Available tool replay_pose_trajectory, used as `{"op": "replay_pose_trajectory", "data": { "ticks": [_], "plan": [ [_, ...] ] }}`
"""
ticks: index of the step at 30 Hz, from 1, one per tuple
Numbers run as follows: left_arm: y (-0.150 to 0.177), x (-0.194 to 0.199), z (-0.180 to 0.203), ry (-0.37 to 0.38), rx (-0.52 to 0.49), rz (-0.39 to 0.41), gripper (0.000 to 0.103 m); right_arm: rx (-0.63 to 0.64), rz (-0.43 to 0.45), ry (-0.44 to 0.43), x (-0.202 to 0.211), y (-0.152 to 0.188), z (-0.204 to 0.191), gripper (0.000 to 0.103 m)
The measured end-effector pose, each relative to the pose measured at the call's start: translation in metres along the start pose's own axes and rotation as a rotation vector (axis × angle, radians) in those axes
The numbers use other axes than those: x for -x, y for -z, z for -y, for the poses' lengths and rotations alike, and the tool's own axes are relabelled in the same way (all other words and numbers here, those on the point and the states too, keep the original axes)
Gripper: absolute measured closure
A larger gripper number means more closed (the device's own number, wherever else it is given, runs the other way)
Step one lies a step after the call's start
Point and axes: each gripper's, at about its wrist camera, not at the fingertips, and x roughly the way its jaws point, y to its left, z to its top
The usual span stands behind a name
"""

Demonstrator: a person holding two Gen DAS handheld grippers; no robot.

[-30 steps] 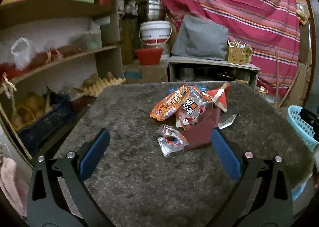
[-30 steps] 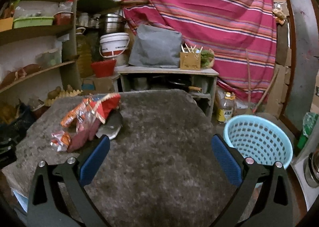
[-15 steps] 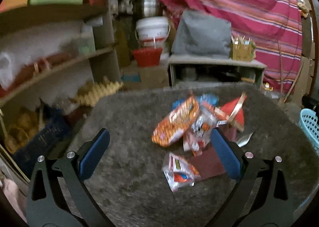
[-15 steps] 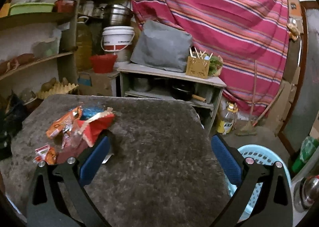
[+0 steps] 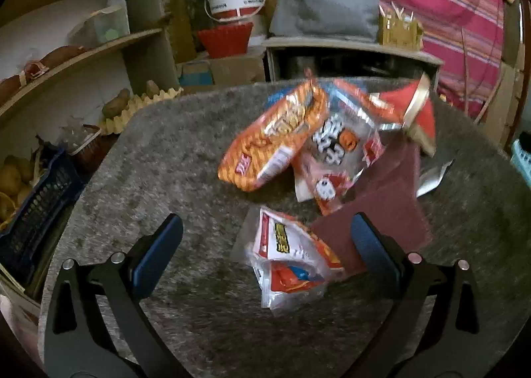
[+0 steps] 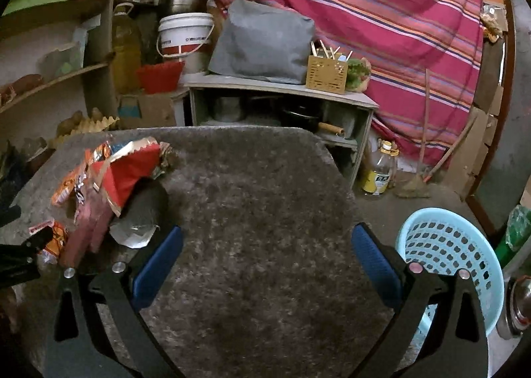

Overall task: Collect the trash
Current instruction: 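Grasp the clear wrapper with the left tool while the right tool grasps the maroon pad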

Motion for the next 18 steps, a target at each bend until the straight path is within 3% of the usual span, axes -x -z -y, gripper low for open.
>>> {"op": "replay_pose_trajectory", "data": {
  "ticks": [4, 10, 12, 16, 17, 18],
  "plan": [
    [0.003, -0.013, -0.007, 0.013, 0.019, -0.051, 0.006, -0.016, 0.006, 0.022, 0.000, 0.002, 0.003, 0.004],
    [0.005, -0.026, -0.011, 0.116, 0.045, -0.115, 0.022, -0.101, -0.028, -0.004, -0.009, 0.004, 0.013, 0.004],
    [0.004, -0.025, -0.008, 0.146, 0.032, -0.113, 0.040, -0.095, -0.031, 0.000, -0.010, 0.004, 0.011, 0.004],
    [0.004, -0.022, -0.007, 0.163, 0.029, -0.114, 0.044, -0.086, -0.021, -0.010, -0.009, 0.004, 0.002, 0.004],
    [0.004, -0.022, -0.008, 0.167, 0.032, -0.115, 0.049, -0.085, -0.020, -0.016, -0.008, 0.004, 0.000, 0.004],
    [0.004, -0.019, -0.008, 0.188, 0.032, -0.108, 0.063, -0.084, -0.020, -0.020, -0.007, 0.004, -0.002, 0.004]
  ]
}}
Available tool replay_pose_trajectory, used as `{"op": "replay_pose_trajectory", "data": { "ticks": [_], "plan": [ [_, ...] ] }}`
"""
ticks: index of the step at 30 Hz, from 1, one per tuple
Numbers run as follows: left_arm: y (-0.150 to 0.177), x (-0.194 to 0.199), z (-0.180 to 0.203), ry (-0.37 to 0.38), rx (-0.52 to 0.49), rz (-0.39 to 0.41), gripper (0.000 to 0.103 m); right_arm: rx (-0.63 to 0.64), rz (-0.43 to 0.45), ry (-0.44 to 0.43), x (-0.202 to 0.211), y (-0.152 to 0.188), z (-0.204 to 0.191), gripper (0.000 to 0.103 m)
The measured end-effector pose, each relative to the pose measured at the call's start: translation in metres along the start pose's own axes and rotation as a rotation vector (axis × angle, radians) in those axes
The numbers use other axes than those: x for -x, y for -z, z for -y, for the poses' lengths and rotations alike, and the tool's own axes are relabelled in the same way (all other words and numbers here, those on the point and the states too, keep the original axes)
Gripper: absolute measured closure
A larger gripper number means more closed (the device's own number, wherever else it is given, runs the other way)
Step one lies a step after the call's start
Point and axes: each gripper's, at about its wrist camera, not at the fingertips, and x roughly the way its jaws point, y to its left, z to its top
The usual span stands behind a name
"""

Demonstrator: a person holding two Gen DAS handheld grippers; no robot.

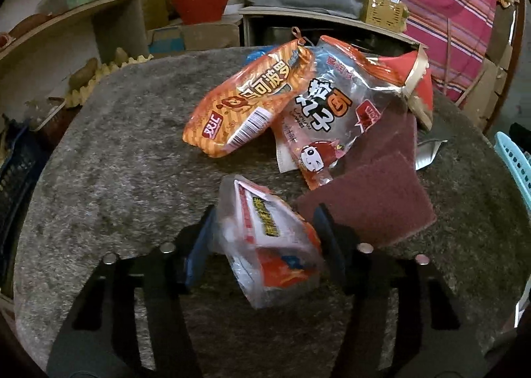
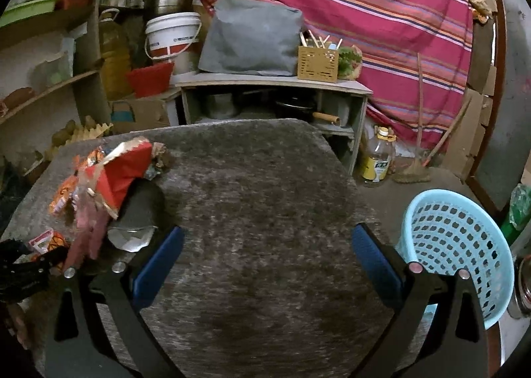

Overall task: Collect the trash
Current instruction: 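Grasp the clear wrapper with the left tool while the right tool grasps the maroon pad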

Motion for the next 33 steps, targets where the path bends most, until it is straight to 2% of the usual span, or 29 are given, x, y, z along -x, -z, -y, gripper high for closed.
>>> {"op": "replay_pose_trajectory", "data": {
  "ticks": [6, 13, 18, 26, 28, 30, 33],
  "plan": [
    [0.001, 0.009, -0.010, -0.037, 0.006, 0.014, 0.067, 0.030, -0.005, -0.025, -0.003, 0.004, -0.026, 0.004],
    [-0.001, 0.041, -0.049, -0.095, 0.061, 0.083, 0.069, 0.072, -0.028, -0.075, 0.000, 0.012, -0.067, 0.004],
    [0.003, 0.059, -0.079, -0.143, 0.115, 0.107, 0.069, 0.102, -0.050, -0.118, 0.000, 0.018, -0.096, 0.004],
    [0.014, 0.079, -0.106, -0.192, 0.152, 0.141, 0.069, 0.141, -0.096, -0.185, -0.006, 0.028, -0.140, 0.005],
    [0.016, 0.080, -0.111, -0.195, 0.162, 0.139, 0.069, 0.151, -0.117, -0.196, -0.011, 0.031, -0.148, 0.011],
    [0.017, 0.081, -0.113, -0.197, 0.164, 0.138, 0.069, 0.145, -0.160, -0.226, -0.017, 0.034, -0.152, 0.022],
    [0.017, 0.085, -0.112, -0.203, 0.158, 0.148, 0.069, 0.144, -0.190, -0.248, -0.022, 0.037, -0.156, 0.027]
  ]
}}
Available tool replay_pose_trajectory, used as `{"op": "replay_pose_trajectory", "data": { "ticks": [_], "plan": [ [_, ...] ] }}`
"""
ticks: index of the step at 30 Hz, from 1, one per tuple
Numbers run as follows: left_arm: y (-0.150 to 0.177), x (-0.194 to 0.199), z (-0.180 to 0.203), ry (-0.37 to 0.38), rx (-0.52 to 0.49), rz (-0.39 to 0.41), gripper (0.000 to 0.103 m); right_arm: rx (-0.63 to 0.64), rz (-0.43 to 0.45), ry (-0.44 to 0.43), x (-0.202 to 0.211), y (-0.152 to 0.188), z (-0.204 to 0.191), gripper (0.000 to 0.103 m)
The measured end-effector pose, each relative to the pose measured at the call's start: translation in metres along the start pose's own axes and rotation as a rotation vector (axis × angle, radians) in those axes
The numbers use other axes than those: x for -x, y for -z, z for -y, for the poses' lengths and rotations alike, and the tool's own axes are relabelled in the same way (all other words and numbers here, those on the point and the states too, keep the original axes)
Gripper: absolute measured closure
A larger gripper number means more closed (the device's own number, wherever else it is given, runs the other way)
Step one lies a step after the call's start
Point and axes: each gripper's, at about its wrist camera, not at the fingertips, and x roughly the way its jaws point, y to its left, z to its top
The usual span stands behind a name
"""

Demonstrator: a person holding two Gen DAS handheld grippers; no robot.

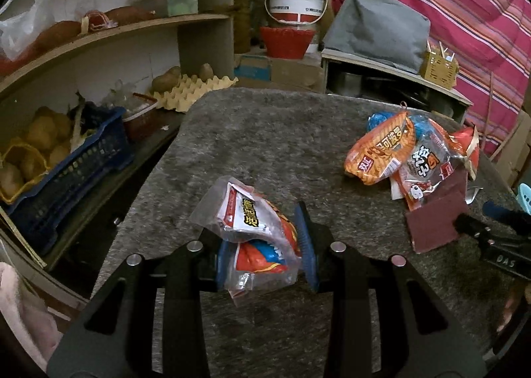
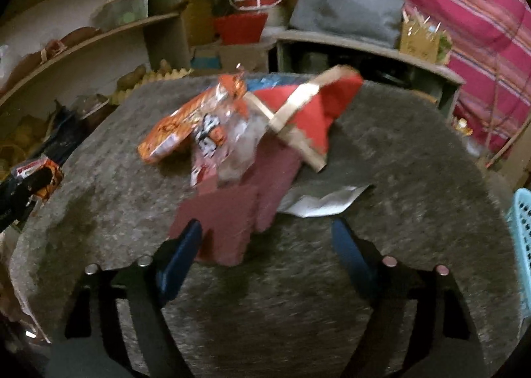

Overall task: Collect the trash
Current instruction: 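Grasp the clear wrapper with the left tool while the right tool grasps the maroon pad, then carry the wrapper and maroon pad over the light-blue basket with both tools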

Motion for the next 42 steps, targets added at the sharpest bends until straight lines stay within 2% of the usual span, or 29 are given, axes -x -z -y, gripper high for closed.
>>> {"op": "replay_pose_trajectory", "data": {
  "ticks": [2, 3, 6, 10, 12, 16, 18, 21, 30, 33, 35, 42],
  "plan": [
    [0.000, 0.003, 0.000, 0.004, 0.000, 0.006, 0.069, 0.009, -0.016, -0.022, -0.004, 0.000, -0.002, 0.033],
    [-0.001, 0.004, 0.001, 0.006, 0.000, 0.008, 0.069, 0.013, -0.021, -0.040, -0.006, 0.001, -0.004, 0.040],
    [0.000, 0.004, 0.002, 0.006, -0.002, 0.009, 0.069, 0.023, -0.031, -0.078, -0.009, 0.000, -0.009, 0.053],
    [0.002, 0.004, 0.005, -0.001, -0.013, 0.005, 0.069, 0.058, -0.006, -0.083, -0.007, -0.003, -0.013, 0.060],
    [0.002, 0.003, 0.006, -0.006, -0.018, 0.003, 0.069, 0.054, -0.008, -0.102, -0.004, -0.004, -0.011, 0.067],
    [0.004, 0.000, 0.006, -0.017, -0.016, -0.003, 0.069, 0.063, -0.001, -0.118, 0.003, -0.005, -0.006, 0.067],
    [0.004, 0.000, 0.005, -0.019, -0.013, -0.002, 0.069, 0.054, 0.000, -0.142, 0.008, -0.006, 0.000, 0.077],
    [0.004, 0.004, 0.006, -0.018, -0.013, 0.008, 0.069, 0.045, 0.024, -0.141, 0.021, -0.007, 0.014, 0.082],
    [0.005, 0.007, 0.032, 0.023, -0.060, 0.005, 0.069, 0.008, 0.090, -0.106, 0.056, -0.006, 0.071, 0.083],
    [0.005, 0.012, 0.050, 0.037, -0.091, 0.019, 0.069, -0.016, 0.116, -0.079, 0.068, -0.006, 0.091, 0.084],
    [0.003, 0.018, 0.065, 0.055, -0.104, 0.033, 0.069, -0.051, 0.132, -0.075, 0.078, -0.007, 0.111, 0.088],
    [-0.008, 0.033, 0.117, 0.113, -0.147, 0.075, 0.069, -0.093, 0.160, -0.013, 0.096, -0.001, 0.161, 0.088]
  ]
}}
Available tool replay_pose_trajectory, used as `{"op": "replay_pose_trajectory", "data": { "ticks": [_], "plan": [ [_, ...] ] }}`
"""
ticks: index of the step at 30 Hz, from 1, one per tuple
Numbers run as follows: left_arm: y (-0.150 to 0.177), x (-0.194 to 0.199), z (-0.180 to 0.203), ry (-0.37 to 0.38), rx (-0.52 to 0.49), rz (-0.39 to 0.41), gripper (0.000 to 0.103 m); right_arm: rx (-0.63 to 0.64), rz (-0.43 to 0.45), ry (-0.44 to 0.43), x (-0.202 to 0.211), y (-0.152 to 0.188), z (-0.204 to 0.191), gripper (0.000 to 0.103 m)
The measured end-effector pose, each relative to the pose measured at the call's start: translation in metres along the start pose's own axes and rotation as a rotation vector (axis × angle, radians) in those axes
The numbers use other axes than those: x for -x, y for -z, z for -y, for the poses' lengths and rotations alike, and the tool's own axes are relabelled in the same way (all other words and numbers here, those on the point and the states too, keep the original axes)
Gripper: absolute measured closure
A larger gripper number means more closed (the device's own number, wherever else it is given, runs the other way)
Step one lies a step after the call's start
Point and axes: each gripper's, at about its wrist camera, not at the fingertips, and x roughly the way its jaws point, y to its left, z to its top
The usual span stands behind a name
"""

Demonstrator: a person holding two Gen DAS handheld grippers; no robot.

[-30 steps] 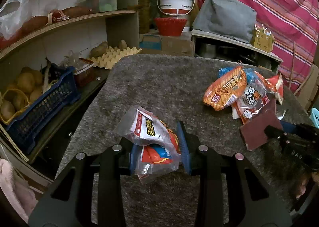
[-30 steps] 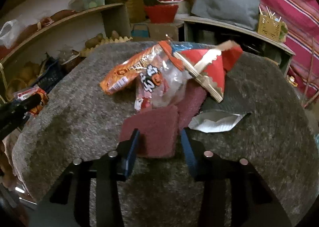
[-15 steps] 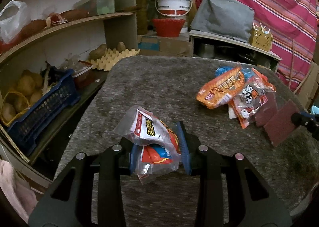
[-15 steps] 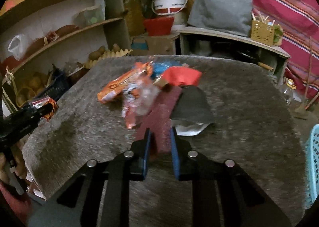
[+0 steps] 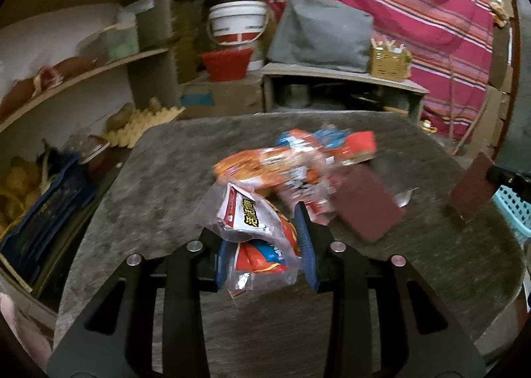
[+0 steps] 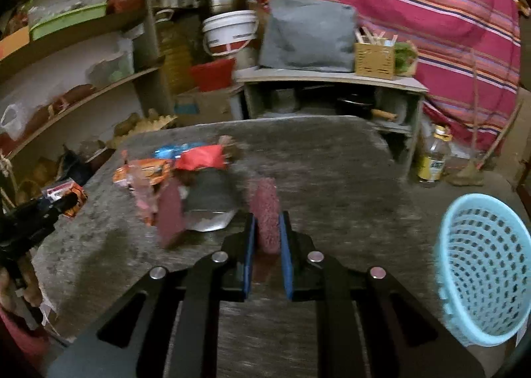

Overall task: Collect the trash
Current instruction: 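Carry the wrapper and maroon pad over the light-blue basket with both tools, then open both tools to drop the wrapper and pad into the basket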

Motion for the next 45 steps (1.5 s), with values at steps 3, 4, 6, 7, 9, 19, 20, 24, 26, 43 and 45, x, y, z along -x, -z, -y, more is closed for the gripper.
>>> {"op": "replay_pose_trajectory", "data": {
  "ticks": [3, 4, 6, 7, 9, 19, 20, 24, 26, 43, 45],
  "plan": [
    [-0.006, -0.004, 0.025, 0.019, -0.026, 0.005, 0.069, -0.038, 0.009, 0.031, 0.007, 0.001, 0.028, 0.088],
    [-0.008, -0.006, 0.035, 0.025, -0.034, 0.004, 0.069, -0.047, 0.012, 0.037, 0.009, 0.000, 0.035, 0.088],
    [-0.011, -0.010, 0.048, 0.037, -0.038, -0.003, 0.069, -0.069, 0.021, 0.055, 0.015, -0.001, 0.052, 0.088],
    [-0.013, -0.013, 0.058, 0.043, -0.039, -0.005, 0.069, -0.080, 0.030, 0.073, 0.020, -0.002, 0.063, 0.088],
    [-0.018, -0.016, 0.073, 0.053, -0.037, -0.001, 0.069, -0.090, 0.046, 0.117, 0.029, -0.003, 0.084, 0.088],
    [-0.045, -0.017, 0.195, 0.195, -0.079, 0.044, 0.069, -0.151, 0.065, 0.312, 0.076, -0.006, 0.202, 0.088],
    [-0.044, -0.017, 0.209, 0.214, -0.088, 0.045, 0.069, -0.170, 0.068, 0.313, 0.078, -0.001, 0.211, 0.088],
    [-0.042, -0.016, 0.265, 0.282, -0.131, 0.044, 0.069, -0.200, 0.048, 0.344, 0.082, 0.014, 0.237, 0.088],
    [-0.040, -0.016, 0.294, 0.323, -0.151, 0.041, 0.069, -0.208, 0.061, 0.355, 0.086, 0.017, 0.244, 0.088],
    [-0.026, -0.045, 0.434, 0.487, -0.254, -0.052, 0.069, -0.320, 0.046, 0.385, 0.088, 0.046, 0.293, 0.088],
    [-0.027, -0.049, 0.443, 0.491, -0.266, -0.058, 0.069, -0.335, 0.047, 0.388, 0.087, 0.046, 0.297, 0.088]
  ]
}}
